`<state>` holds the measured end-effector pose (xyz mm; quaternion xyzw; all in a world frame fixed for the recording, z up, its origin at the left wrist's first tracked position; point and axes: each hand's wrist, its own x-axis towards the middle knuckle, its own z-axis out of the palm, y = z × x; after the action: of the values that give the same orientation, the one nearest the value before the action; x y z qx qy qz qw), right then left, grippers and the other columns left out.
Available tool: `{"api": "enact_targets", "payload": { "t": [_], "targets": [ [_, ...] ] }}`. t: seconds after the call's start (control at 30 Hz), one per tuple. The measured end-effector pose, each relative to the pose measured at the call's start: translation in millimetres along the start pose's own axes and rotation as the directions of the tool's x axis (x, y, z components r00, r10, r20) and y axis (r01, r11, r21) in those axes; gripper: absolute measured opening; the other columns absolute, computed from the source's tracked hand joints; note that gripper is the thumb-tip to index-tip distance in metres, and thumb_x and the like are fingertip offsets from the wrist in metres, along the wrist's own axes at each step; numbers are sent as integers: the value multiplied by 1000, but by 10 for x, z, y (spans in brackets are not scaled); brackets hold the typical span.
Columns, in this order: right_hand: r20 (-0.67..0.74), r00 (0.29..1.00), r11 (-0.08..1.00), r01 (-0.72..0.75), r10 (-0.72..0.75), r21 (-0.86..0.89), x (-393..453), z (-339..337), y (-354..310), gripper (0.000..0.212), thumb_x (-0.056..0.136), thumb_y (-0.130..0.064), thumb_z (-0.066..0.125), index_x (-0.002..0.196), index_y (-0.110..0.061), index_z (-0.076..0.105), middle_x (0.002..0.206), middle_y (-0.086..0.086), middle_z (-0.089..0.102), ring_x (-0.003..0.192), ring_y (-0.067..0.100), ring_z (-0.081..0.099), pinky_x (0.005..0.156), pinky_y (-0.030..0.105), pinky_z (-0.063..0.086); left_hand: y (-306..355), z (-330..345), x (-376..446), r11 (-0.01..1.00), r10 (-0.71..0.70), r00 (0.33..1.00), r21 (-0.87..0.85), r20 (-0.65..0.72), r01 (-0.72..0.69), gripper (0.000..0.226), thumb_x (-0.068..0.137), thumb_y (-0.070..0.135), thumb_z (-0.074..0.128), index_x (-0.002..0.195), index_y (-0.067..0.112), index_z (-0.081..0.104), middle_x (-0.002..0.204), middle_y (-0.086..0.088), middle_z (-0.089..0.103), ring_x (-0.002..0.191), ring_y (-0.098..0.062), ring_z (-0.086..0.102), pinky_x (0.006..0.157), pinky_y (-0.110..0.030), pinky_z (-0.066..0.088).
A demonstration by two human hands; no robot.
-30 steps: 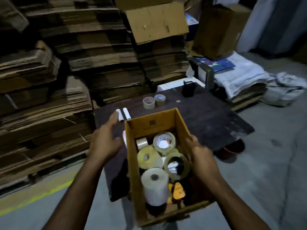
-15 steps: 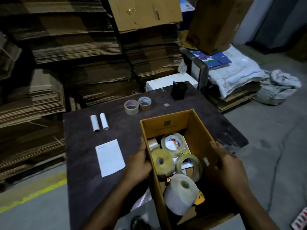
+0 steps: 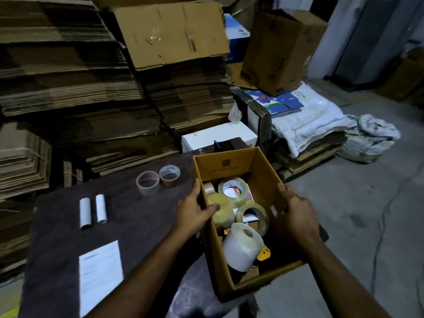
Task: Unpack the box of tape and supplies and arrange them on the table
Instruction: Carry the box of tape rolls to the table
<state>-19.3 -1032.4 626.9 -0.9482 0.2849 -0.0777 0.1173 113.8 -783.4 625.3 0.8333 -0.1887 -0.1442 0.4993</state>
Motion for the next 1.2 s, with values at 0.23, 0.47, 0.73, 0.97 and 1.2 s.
{"api": "enact_targets", "payload": {
  "t": [0.23, 0.47, 0.73, 0.97, 1.2],
  "targets": [
    [5, 994, 994, 111, -111, -12, 861, -66, 382, 69, 85, -27, 66, 147, -25, 36, 149, -2, 43, 103, 24, 64, 81, 37, 57, 308, 453, 540, 996, -94, 991, -1, -93, 94, 99, 71, 39, 74, 154, 26, 20, 114, 6, 63, 103, -5, 58, 80, -20, 45],
    [-113, 956, 962, 270, -272, -32, 1308, -111, 501, 58, 68, -12, 70, 125, -19, 61, 148, 5, 48, 111, 35, 47, 89, 44, 46, 464, 766, 604, 984, -174, 957, -70, -233, 162, 84, 73, 45, 63, 150, 27, 34, 122, 15, 57, 118, -5, 56, 86, -14, 40],
    [357, 761, 840, 474, -542, 265, 1346, 182, 47, 35, 83, -33, 52, 114, -24, 65, 108, 8, 69, 100, 27, 63, 76, 35, 55, 470, 1121, -55, 973, -227, 934, -20, -274, 231, 61, 86, 49, 45, 145, 34, 41, 115, 15, 63, 107, -6, 61, 80, -20, 45],
    [459, 715, 841, 365, -528, 399, 1492, 404, -59, 24, 87, -33, 53, 111, -30, 51, 109, 7, 67, 98, 27, 63, 83, 40, 53, 427, 1177, -103, 979, -87, 947, 149, -308, 138, 68, 79, 53, 32, 140, 28, 48, 90, -6, 74, 78, -24, 68, 66, -34, 51],
    [352, 705, 771, 449, -616, 451, 1469, 420, -114, 26, 92, -22, 57, 118, -26, 61, 108, 5, 71, 89, 17, 65, 70, 19, 42, 364, 1034, -292, 989, -142, 957, 14, -252, 150, 43, 99, 38, 51, 140, 41, 43, 116, 27, 64, 105, 14, 59, 88, -8, 44]
  ]
}}
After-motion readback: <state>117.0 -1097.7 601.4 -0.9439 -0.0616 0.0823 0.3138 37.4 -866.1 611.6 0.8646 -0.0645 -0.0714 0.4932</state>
